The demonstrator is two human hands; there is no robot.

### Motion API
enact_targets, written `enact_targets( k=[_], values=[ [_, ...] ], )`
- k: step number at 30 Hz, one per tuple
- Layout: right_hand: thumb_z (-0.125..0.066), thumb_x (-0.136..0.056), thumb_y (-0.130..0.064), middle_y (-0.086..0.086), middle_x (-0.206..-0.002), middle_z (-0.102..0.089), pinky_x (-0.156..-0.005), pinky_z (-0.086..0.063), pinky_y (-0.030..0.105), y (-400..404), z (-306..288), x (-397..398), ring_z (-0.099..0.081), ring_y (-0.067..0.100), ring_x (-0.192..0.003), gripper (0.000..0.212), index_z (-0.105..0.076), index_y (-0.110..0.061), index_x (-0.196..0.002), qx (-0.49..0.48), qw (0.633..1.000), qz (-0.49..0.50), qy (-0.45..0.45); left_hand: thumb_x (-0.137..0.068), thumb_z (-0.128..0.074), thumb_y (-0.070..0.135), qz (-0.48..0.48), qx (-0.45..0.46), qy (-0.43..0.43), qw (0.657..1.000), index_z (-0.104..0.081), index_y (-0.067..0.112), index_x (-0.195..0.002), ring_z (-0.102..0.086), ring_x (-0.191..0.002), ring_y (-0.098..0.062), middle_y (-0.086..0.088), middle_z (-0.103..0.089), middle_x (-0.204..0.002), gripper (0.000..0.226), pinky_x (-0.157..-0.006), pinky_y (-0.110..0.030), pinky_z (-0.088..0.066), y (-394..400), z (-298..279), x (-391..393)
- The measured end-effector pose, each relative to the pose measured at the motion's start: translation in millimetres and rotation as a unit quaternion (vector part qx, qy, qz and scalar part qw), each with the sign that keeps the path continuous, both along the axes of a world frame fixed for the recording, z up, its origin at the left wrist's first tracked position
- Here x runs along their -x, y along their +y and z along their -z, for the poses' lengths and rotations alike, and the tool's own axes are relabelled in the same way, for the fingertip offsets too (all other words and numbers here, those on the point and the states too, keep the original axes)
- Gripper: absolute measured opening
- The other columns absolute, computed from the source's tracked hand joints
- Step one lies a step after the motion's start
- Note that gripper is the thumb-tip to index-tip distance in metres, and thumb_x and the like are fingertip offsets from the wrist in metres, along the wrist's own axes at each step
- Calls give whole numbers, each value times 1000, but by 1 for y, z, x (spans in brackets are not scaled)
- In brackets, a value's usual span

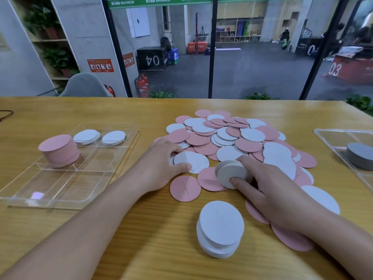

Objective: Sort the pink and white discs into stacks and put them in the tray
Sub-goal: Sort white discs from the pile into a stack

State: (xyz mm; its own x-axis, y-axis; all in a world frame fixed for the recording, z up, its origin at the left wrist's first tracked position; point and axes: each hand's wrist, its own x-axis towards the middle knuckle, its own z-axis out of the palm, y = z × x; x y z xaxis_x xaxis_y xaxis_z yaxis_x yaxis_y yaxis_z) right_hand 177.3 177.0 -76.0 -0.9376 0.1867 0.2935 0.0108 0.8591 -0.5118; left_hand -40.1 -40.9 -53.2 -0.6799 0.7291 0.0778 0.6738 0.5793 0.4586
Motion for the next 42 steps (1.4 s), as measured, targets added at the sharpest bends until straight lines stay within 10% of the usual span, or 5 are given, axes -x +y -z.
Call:
enact_targets(
  k=[5,10,18,30,42],
  values=[
    [-60,-106,-43,-15,-87,-59,-61,-38,30,-1,-1,0,-53,17,-75,30,-42,-31,-86,2,1000,2,-3,-90,-86,51,-17,-43,13,999,-64,42,-132,-40,-133,-9,22,-57,-135,48,-99,-31,-38,1,-1,-4],
    [-61,-106,-42,-16,-86,-58,-61,-37,29,0,-1,-1,-52,17,-75,30,-41,-31,-86,3,1000,-1,-1,-95,-85,23,-10,-213,-69,975,-72,31,-101,-62,-85,-16,6,-72,-96,17,-66,-16,-48,3,1,-2],
    [-59,-106,-45,-14,-85,-60,-60,-38,29,0,-1,-1,-53,18,-74,25,-44,-31,-91,5,1000,-4,-5,-104,-76,16,53,-288,-126,948,-76,15,-96,-62,-76,-13,-4,-74,-90,7,-68,-29,-58,5,-4,-9],
    [-59,-107,-42,-18,-92,-57,-63,-37,27,-3,-2,-1,-53,14,-80,30,-37,-37,-86,-8,1000,-4,1,-106,-65,-2,183,-225,-179,940,-85,16,-116,-78,-98,-17,6,-83,-106,29,-92,-29,-63,18,8,-34],
    [-59,-106,-46,-21,-90,-59,-63,-38,25,-3,-2,-1,-54,13,-78,27,-42,-33,-89,3,1000,-2,-5,-90,-87,48,-50,-2,8,999,-71,46,-116,-64,-95,-2,17,-66,-104,30,-85,-31,-53,-25,-17,21]
  ],
)
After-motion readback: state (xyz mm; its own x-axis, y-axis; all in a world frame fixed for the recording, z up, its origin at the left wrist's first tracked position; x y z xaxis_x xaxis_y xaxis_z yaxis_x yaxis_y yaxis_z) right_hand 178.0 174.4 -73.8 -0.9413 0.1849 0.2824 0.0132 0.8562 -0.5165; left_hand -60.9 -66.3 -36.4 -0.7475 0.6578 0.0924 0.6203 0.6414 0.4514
